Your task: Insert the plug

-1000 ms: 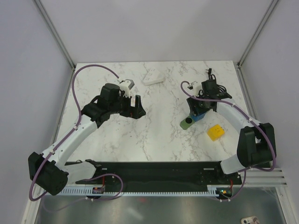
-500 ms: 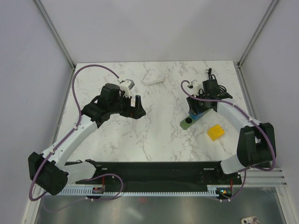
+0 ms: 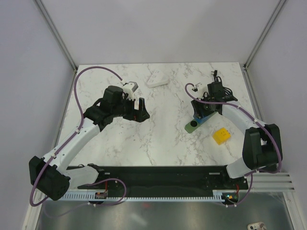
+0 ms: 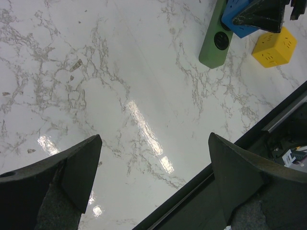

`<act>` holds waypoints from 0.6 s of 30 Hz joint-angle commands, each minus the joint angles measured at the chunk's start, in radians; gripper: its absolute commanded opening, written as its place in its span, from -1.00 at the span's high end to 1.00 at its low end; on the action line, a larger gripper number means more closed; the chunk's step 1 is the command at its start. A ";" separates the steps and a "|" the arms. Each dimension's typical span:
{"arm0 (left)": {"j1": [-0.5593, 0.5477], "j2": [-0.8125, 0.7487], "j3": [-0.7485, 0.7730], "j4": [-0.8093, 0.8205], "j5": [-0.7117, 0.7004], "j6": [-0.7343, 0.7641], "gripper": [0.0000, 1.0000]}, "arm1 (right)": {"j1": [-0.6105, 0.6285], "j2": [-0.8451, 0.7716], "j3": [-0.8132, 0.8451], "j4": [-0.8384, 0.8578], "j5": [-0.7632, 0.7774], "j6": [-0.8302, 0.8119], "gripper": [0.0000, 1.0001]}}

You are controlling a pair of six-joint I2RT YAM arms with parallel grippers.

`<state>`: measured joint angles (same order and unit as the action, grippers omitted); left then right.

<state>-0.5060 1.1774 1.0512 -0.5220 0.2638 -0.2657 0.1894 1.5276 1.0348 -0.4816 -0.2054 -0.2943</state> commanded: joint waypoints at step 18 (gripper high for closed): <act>-0.003 -0.015 -0.003 0.033 -0.008 0.046 -0.99 | -0.010 -0.032 0.059 0.011 -0.026 -0.013 1.00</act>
<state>-0.5060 1.1774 1.0512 -0.5220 0.2634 -0.2657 0.1852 1.5288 1.0458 -0.4885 -0.2146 -0.2943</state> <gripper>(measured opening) 0.994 0.687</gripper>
